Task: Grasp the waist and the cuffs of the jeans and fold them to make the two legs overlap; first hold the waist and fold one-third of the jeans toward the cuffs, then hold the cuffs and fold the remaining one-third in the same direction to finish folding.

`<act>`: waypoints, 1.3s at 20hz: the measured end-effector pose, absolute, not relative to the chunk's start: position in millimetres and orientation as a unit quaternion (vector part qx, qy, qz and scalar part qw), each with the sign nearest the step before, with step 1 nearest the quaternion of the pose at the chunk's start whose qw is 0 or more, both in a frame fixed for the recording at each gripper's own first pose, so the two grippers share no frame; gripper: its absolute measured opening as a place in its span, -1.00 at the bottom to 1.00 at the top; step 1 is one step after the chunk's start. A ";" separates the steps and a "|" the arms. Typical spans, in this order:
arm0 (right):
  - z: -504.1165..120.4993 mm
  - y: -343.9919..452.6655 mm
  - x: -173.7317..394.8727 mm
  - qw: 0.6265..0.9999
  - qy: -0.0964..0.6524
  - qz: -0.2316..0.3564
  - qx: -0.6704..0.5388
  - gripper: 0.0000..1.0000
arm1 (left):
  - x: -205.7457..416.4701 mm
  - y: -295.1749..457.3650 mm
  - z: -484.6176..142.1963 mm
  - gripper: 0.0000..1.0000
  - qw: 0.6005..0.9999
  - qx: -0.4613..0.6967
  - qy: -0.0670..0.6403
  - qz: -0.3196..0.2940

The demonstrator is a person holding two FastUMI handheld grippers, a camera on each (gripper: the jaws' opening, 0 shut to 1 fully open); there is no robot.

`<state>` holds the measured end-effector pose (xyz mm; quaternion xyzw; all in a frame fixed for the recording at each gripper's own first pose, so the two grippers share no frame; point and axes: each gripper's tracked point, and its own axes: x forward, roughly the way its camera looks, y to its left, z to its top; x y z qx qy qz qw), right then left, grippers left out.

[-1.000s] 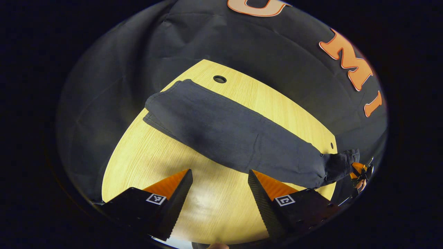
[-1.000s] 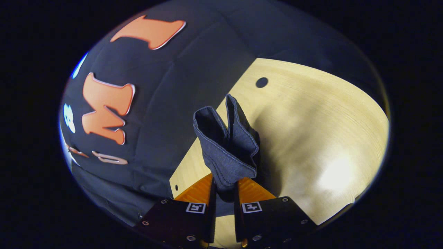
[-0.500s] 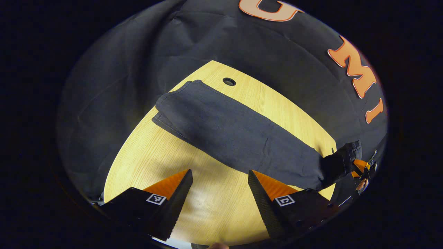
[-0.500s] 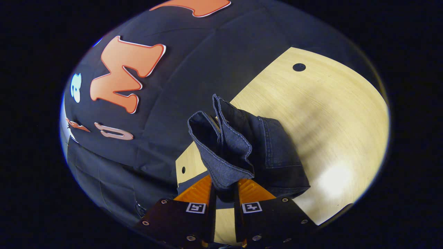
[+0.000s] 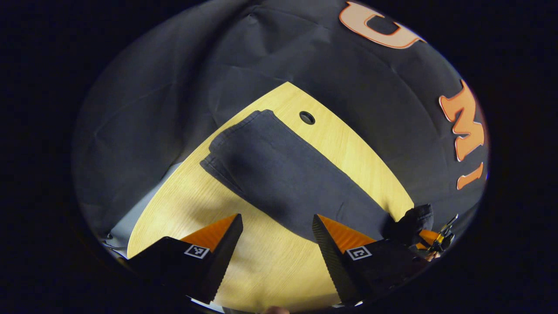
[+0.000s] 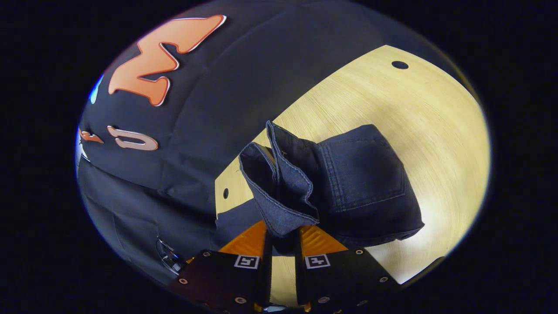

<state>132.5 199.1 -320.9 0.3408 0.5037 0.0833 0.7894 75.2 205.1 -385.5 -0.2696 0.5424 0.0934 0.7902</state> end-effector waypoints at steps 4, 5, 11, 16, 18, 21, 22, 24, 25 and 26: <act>-352.0 225.8 129.2 0.783 0.526 0.066 0.324 -0.52 | 90.0 231.2 -392.5 0.96 0.767 -0.291 0.558 0.123; -362.3 229.5 130.7 0.783 0.531 0.046 0.322 -0.53 | 94.2 240.7 -398.0 0.96 0.760 -0.293 0.563 0.137; -370.5 244.6 127.7 0.762 0.541 0.014 0.356 -0.60 | 108.2 277.9 -444.7 0.96 0.716 -0.282 0.608 0.196; -369.8 264.3 122.0 0.753 0.544 0.036 0.368 0.46 | 109.7 282.4 -461.7 0.95 0.693 -0.247 0.639 0.225; -369.9 262.5 122.6 0.764 0.540 0.035 0.353 0.61 | 108.0 281.1 -462.8 0.96 0.678 -0.232 0.655 0.241; -354.4 243.4 122.4 0.784 0.521 0.036 0.336 0.68 | 112.4 279.4 -471.4 0.89 0.677 -0.198 0.662 0.254; -348.8 238.6 123.3 0.789 0.515 0.034 0.333 0.68 | 112.1 279.1 -473.8 0.92 0.674 -0.178 0.670 0.258; -336.3 228.5 124.0 0.801 0.502 0.034 0.325 0.69 | 115.1 274.6 -475.0 0.92 0.677 -0.161 0.671 0.256; -329.8 223.5 121.5 0.806 0.497 0.037 0.321 0.69 | 115.4 272.1 -473.6 0.90 0.679 -0.163 0.669 0.255; -325.7 220.5 119.7 0.810 0.493 0.040 0.315 0.69 | 118.3 267.8 -474.5 0.67 0.684 -0.160 0.668 0.245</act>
